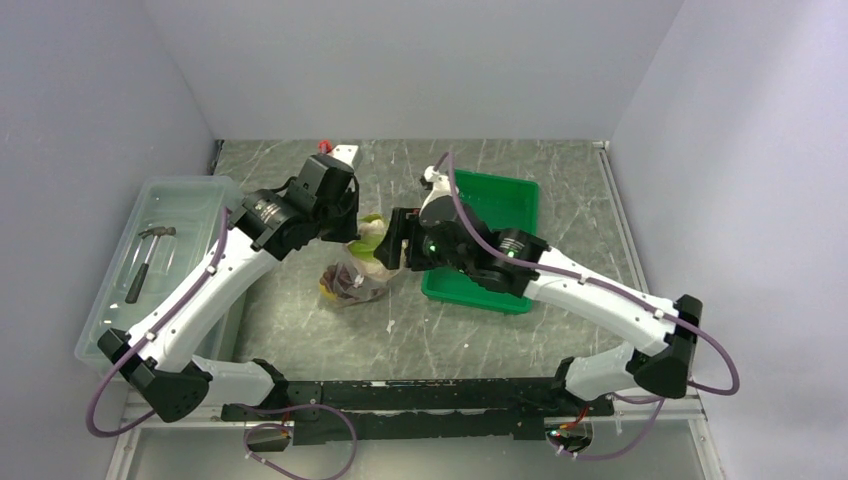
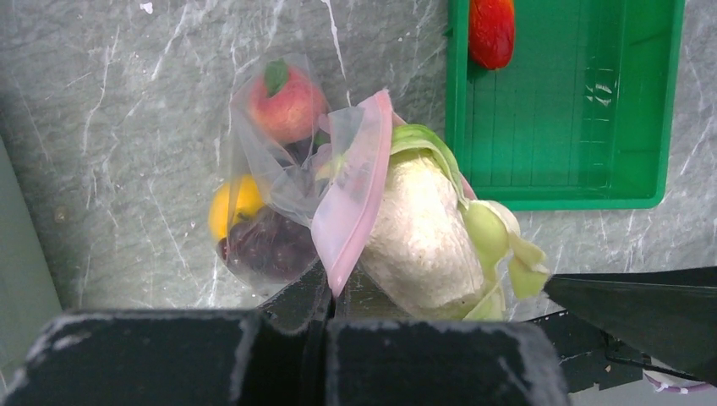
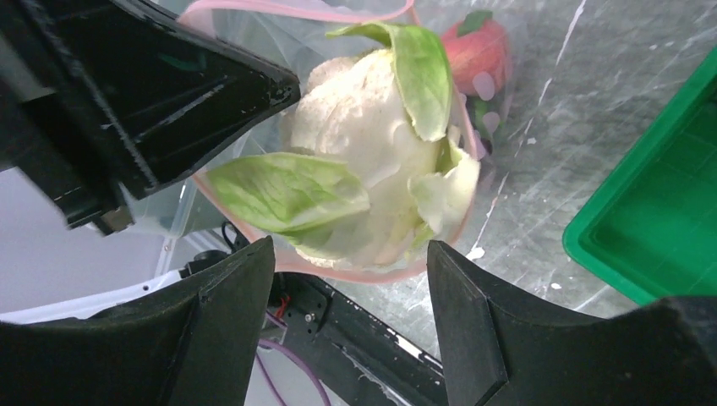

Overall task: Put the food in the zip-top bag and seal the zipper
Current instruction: Place the fake vegetable in the zipper food storage bag, then adjust the zipper food storage bag at the center of the board.

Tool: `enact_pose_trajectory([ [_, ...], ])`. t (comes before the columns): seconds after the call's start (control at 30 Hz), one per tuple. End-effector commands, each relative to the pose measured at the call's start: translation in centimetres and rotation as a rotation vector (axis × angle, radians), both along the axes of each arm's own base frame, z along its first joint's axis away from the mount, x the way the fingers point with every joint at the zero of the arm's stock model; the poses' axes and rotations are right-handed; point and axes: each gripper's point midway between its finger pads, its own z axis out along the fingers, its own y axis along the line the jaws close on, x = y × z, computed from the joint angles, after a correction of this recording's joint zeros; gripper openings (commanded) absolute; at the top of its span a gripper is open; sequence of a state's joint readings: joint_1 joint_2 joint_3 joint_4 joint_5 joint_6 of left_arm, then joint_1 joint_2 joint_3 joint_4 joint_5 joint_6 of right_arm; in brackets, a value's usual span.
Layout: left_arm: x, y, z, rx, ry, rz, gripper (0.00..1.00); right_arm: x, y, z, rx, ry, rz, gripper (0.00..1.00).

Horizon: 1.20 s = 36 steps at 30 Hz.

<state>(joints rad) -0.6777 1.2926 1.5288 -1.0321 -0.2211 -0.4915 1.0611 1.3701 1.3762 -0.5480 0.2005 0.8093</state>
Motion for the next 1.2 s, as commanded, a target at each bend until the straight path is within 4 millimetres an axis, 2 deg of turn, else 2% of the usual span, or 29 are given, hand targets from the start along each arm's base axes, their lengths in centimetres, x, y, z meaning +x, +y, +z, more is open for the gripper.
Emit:
enact_pose_trajectory([
  [0.0, 0.0, -0.4, 2.3, -0.068, -0.072, -0.015, 0.00, 0.3, -2.5, 4.0, 0.025, -0.097, -0.054, 0.70],
  [0.13, -0.2, -0.4, 2.5, -0.077, -0.073, -0.023, 0.00, 0.5, -3.8, 3.2, -0.015, -0.109, -0.089, 0.66],
  [0.23, -0.4, -0.5, 2.6, -0.081, -0.073, -0.031, 0.00, 0.7, -4.4, 1.8, -0.048, -0.103, -0.113, 0.59],
  [0.37, -0.4, -0.4, 2.4, -0.075, -0.068, -0.028, 0.00, 0.2, -4.2, -0.3, -0.036, -0.066, -0.107, 0.47],
  [0.57, -0.3, -0.5, 2.5, -0.075, -0.067, -0.030, 0.00, 0.0, -3.5, -3.1, -0.014, -0.019, -0.112, 0.38],
  [0.67, -0.3, -0.4, 2.5, -0.070, -0.066, -0.025, 0.00, -0.1, -2.7, -3.4, -0.002, -0.007, -0.092, 0.37],
  [0.87, -0.3, -0.2, 2.4, -0.063, -0.066, -0.021, 0.00, -0.3, -1.5, -2.5, 0.047, -0.005, -0.057, 0.37],
  [1.17, -0.5, 0.0, 2.4, -0.057, -0.066, -0.023, 0.00, -0.1, -0.5, -3.7, 0.019, 0.015, -0.039, 0.34],
])
